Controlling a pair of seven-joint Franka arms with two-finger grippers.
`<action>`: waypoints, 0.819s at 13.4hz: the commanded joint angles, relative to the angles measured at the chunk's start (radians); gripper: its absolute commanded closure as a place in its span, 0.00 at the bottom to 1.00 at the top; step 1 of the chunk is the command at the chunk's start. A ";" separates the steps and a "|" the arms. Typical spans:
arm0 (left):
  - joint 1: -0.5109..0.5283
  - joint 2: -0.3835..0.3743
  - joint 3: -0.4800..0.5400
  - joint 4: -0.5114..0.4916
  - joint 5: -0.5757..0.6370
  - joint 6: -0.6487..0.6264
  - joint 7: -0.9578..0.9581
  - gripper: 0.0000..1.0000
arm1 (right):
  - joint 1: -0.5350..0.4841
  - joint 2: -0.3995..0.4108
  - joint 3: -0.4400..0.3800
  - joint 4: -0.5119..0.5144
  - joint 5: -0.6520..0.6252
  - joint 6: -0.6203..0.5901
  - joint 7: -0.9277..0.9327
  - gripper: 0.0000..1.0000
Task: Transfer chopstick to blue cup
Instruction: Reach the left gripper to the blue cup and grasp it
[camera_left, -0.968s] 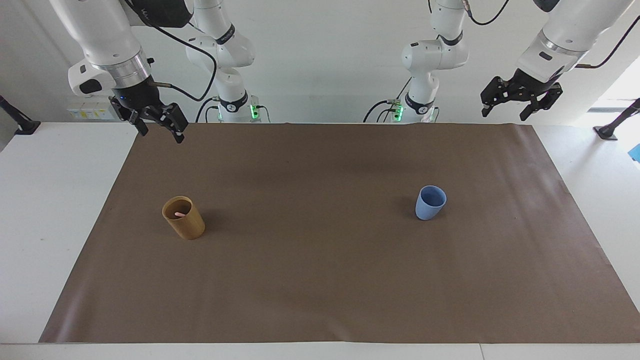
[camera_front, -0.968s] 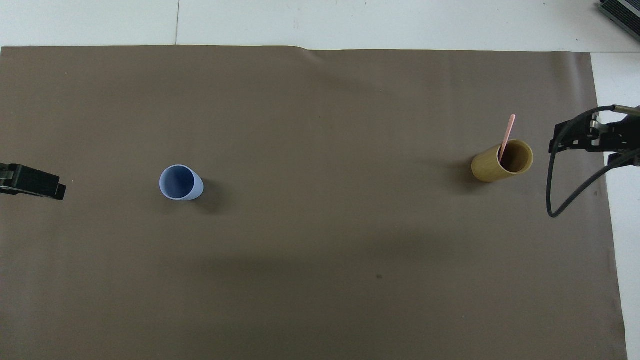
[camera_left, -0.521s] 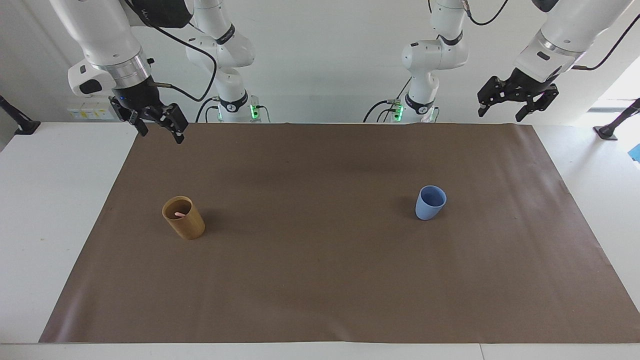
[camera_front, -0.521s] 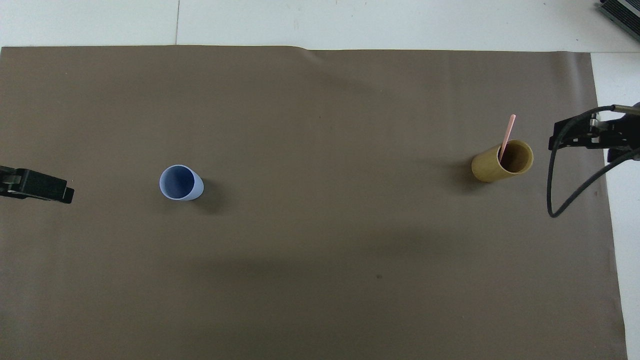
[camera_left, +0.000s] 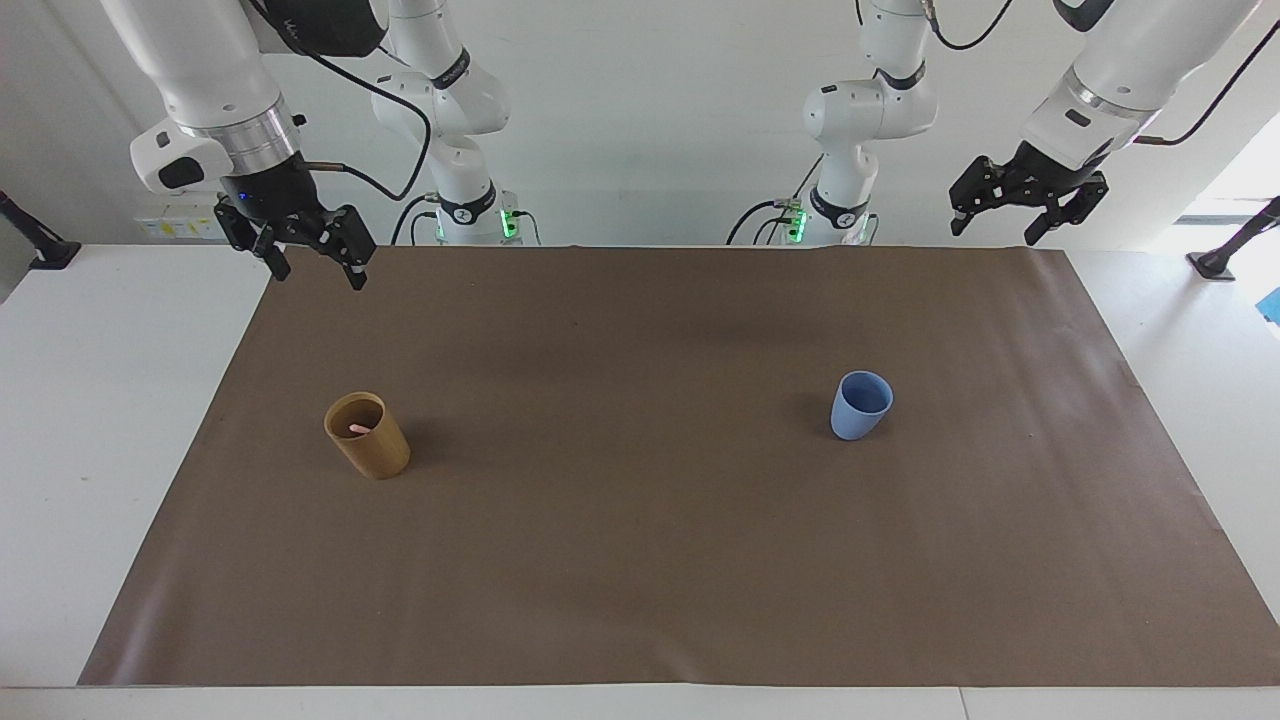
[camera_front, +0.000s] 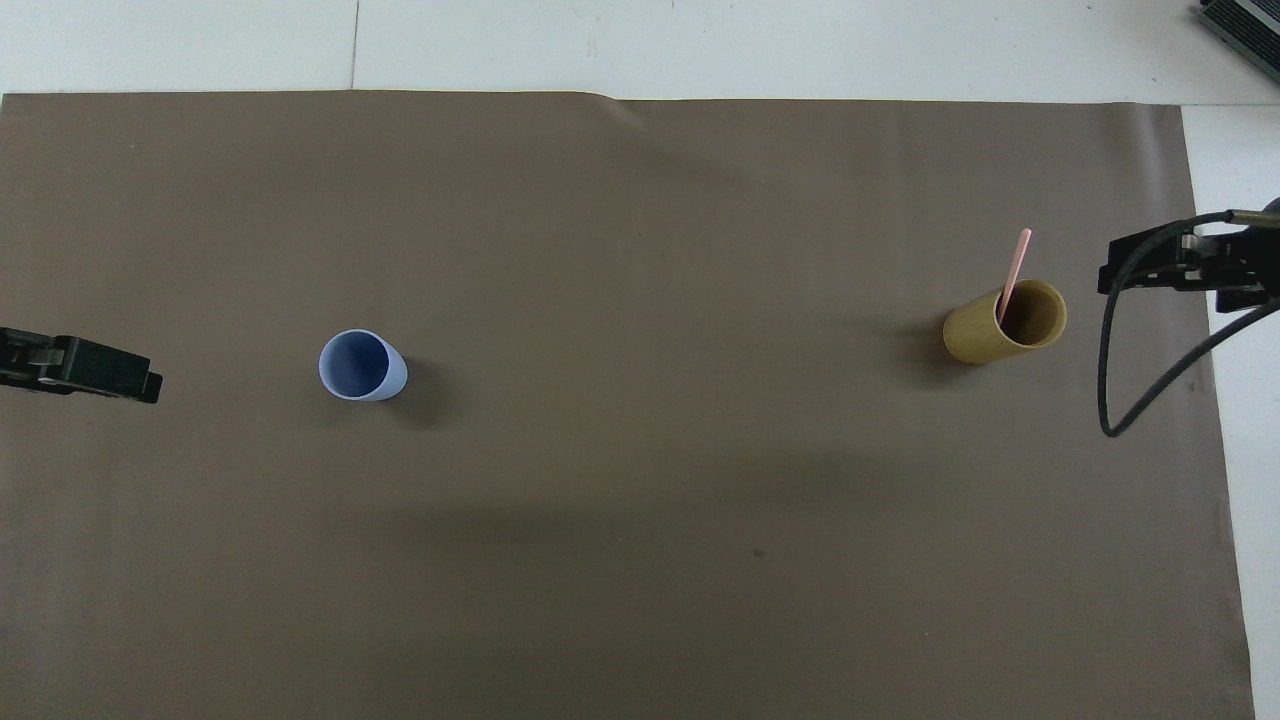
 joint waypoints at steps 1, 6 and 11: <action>-0.026 -0.029 -0.006 -0.204 -0.008 0.220 -0.098 0.00 | -0.020 -0.008 0.003 -0.025 0.005 0.063 -0.029 0.00; -0.056 0.032 -0.008 -0.349 -0.014 0.508 -0.248 0.00 | -0.020 -0.010 0.005 -0.028 0.003 0.064 -0.061 0.00; -0.094 0.158 -0.006 -0.404 -0.019 0.678 -0.378 0.00 | -0.017 -0.016 0.005 -0.036 0.003 0.052 -0.077 0.00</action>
